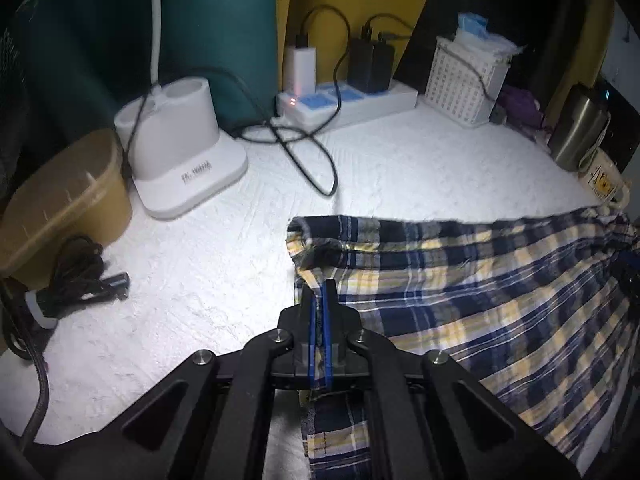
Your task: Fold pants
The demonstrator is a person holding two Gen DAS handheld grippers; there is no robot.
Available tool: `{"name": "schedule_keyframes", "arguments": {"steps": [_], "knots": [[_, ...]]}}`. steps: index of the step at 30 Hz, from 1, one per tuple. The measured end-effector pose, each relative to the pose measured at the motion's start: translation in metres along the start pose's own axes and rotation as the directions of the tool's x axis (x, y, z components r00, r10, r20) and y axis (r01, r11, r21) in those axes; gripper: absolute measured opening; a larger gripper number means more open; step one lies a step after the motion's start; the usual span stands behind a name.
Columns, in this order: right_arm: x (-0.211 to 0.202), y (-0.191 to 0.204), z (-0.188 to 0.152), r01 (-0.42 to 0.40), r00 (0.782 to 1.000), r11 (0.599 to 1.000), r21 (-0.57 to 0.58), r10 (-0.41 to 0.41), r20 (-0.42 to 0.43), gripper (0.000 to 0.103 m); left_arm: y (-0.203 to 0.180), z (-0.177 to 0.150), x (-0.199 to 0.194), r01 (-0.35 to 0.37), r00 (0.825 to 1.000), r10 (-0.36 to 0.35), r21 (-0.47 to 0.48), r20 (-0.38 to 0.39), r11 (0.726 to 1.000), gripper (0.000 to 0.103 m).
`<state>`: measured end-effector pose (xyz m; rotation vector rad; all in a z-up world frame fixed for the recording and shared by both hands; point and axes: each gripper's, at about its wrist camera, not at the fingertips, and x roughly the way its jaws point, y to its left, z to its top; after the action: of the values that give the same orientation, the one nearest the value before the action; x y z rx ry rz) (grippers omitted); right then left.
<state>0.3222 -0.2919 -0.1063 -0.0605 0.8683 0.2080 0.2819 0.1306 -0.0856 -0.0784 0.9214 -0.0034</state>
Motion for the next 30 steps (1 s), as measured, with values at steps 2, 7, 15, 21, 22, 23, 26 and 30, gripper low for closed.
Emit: {"name": "schedule_keyframes", "arguments": {"steps": [2,7,15,21,22,23,26,30], "knots": [[-0.007,0.004,0.008,-0.019,1.000,1.000,-0.015,0.020,0.022,0.086,-0.003,0.004,-0.006,0.010,1.000,-0.010,0.010,0.021,1.000,0.002],[0.004,0.008,0.030,-0.034,0.999,0.999,-0.029,0.035,0.028,0.086,-0.008,0.010,0.006,-0.009,1.000,0.010,0.045,-0.004,0.999,0.002],[0.059,-0.019,0.044,-0.056,0.993,0.992,0.110,0.067,-0.094,0.086,0.003,0.003,0.027,-0.022,0.999,0.024,0.036,-0.035,0.999,0.009],[0.061,-0.004,0.042,0.020,0.995,0.999,0.037,-0.016,-0.101,0.086,0.013,0.002,0.020,-0.064,0.997,0.064,0.006,-0.032,0.998,0.025],[0.058,-0.004,0.042,0.029,0.995,0.999,0.036,-0.025,-0.097,0.086,0.016,0.001,0.017,-0.071,0.997,0.071,-0.002,-0.028,0.997,0.028],[0.053,-0.003,0.042,0.044,0.995,0.999,0.032,-0.041,-0.087,0.086,0.020,-0.001,0.011,-0.081,0.997,0.080,-0.011,-0.019,0.997,0.035],[0.033,0.006,0.036,0.070,0.996,0.997,0.013,-0.069,-0.048,0.086,0.028,-0.006,-0.006,-0.089,0.996,0.089,-0.035,0.004,0.995,0.040],[0.016,0.022,0.026,0.064,0.998,0.998,-0.026,-0.064,-0.028,0.086,0.027,-0.017,-0.027,-0.074,0.996,0.077,-0.060,0.039,0.995,0.047]]}}
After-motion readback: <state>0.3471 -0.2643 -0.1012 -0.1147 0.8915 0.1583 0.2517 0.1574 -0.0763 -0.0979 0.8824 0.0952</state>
